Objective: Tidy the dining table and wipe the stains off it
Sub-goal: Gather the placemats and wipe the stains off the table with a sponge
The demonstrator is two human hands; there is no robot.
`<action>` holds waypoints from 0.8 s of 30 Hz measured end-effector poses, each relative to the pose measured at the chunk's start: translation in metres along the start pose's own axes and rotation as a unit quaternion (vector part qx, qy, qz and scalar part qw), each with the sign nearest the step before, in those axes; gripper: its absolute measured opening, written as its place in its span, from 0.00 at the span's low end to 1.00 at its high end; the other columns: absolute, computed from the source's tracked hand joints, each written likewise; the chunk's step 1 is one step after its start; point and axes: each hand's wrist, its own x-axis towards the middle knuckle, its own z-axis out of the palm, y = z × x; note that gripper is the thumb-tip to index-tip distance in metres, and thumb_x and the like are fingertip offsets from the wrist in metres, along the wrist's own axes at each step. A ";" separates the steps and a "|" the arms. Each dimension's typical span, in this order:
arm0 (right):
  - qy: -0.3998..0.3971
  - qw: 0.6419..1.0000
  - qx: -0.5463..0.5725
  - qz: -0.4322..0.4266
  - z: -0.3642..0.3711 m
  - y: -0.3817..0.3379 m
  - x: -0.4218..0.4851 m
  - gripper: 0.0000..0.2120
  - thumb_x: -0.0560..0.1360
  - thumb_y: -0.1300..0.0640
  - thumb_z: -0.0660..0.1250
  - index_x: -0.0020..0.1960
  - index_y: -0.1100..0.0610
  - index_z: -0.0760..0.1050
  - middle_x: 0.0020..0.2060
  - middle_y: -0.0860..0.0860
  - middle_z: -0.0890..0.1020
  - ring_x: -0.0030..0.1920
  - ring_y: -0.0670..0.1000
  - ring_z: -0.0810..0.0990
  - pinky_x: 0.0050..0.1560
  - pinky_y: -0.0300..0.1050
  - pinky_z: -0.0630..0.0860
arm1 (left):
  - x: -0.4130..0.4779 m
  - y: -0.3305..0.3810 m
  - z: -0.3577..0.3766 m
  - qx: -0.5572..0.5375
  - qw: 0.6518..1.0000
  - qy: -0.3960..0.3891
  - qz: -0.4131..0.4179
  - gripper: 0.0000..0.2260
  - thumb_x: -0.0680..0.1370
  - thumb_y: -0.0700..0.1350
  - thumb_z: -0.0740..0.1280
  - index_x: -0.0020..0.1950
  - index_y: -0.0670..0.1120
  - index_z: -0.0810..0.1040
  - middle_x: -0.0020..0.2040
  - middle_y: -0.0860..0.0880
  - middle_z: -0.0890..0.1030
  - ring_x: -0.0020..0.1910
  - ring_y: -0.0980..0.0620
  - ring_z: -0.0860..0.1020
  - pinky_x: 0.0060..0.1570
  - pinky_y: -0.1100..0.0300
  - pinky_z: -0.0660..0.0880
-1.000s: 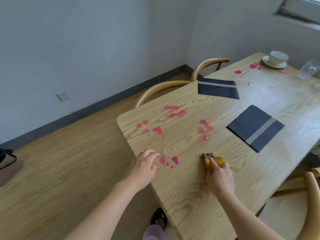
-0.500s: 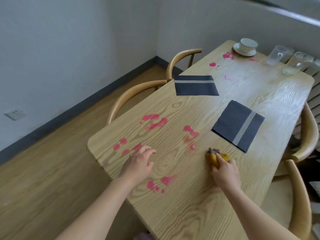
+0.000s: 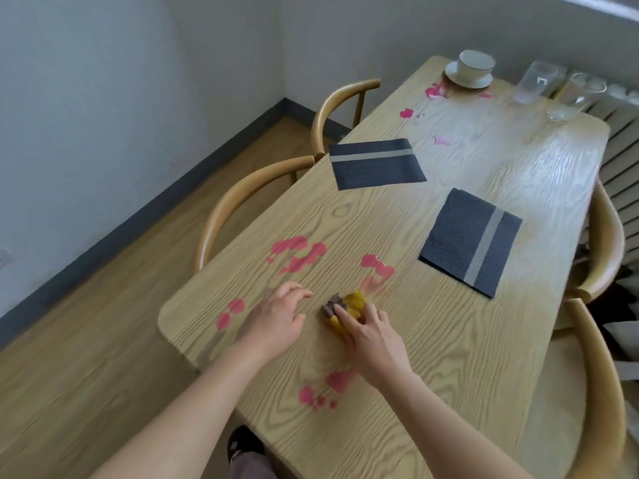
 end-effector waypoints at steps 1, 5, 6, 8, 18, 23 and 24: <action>0.016 0.999 0.003 0.032 -0.001 0.013 0.001 0.29 0.79 0.54 0.58 0.75 0.37 0.52 0.61 0.53 0.65 0.59 0.55 0.66 0.48 0.47 0.74 | 0.003 0.000 -0.002 0.000 1.000 0.002 0.005 0.18 0.80 0.44 0.61 0.70 0.52 0.68 0.71 0.55 0.65 0.67 0.53 0.69 0.64 0.57 0.69; 0.065 0.973 0.058 0.212 -0.020 0.080 0.011 0.25 0.80 0.53 0.56 0.75 0.39 0.58 0.59 0.55 0.67 0.59 0.57 0.68 0.56 0.51 0.72 | 0.017 -0.002 -0.007 0.001 1.000 0.003 0.011 0.18 0.79 0.44 0.62 0.69 0.51 0.69 0.70 0.55 0.66 0.68 0.53 0.68 0.65 0.57 0.68; 0.061 0.966 0.069 0.241 -0.025 0.092 0.015 0.25 0.80 0.52 0.56 0.75 0.41 0.58 0.59 0.56 0.67 0.59 0.58 0.69 0.58 0.52 0.71 | 0.019 -0.002 -0.008 0.003 1.000 0.001 0.012 0.18 0.79 0.44 0.62 0.69 0.50 0.70 0.70 0.55 0.66 0.68 0.53 0.68 0.64 0.57 0.68; 0.051 0.960 0.083 0.264 -0.032 0.099 0.030 0.24 0.80 0.50 0.56 0.76 0.43 0.58 0.58 0.57 0.68 0.59 0.60 0.70 0.59 0.52 0.70 | 0.024 -0.004 -0.010 0.004 1.000 0.001 0.015 0.18 0.79 0.44 0.62 0.69 0.50 0.70 0.70 0.54 0.66 0.68 0.53 0.68 0.64 0.57 0.69; -0.008 0.999 0.038 -0.011 -0.007 -0.011 0.032 0.29 0.79 0.55 0.58 0.76 0.42 0.52 0.63 0.55 0.64 0.62 0.57 0.66 0.52 0.49 0.76 | 0.058 0.007 -0.010 -0.003 1.000 -0.003 0.017 0.18 0.79 0.45 0.62 0.69 0.52 0.70 0.71 0.55 0.66 0.68 0.52 0.67 0.66 0.56 0.67; 0.039 0.994 0.052 0.089 -0.020 0.041 0.048 0.27 0.79 0.52 0.59 0.76 0.42 0.56 0.62 0.54 0.66 0.61 0.56 0.69 0.54 0.49 0.74 | 0.073 0.019 -0.012 -0.003 0.999 0.018 0.049 0.17 0.79 0.44 0.62 0.68 0.51 0.70 0.70 0.55 0.67 0.68 0.53 0.68 0.65 0.57 0.68; 0.054 0.987 0.063 0.135 -0.027 0.056 0.058 0.26 0.79 0.50 0.59 0.76 0.43 0.58 0.62 0.54 0.67 0.61 0.57 0.70 0.56 0.49 0.73 | 0.075 0.017 -0.012 -0.006 0.999 0.025 0.047 0.17 0.79 0.43 0.63 0.68 0.51 0.71 0.69 0.54 0.68 0.67 0.53 0.69 0.65 0.58 0.68</action>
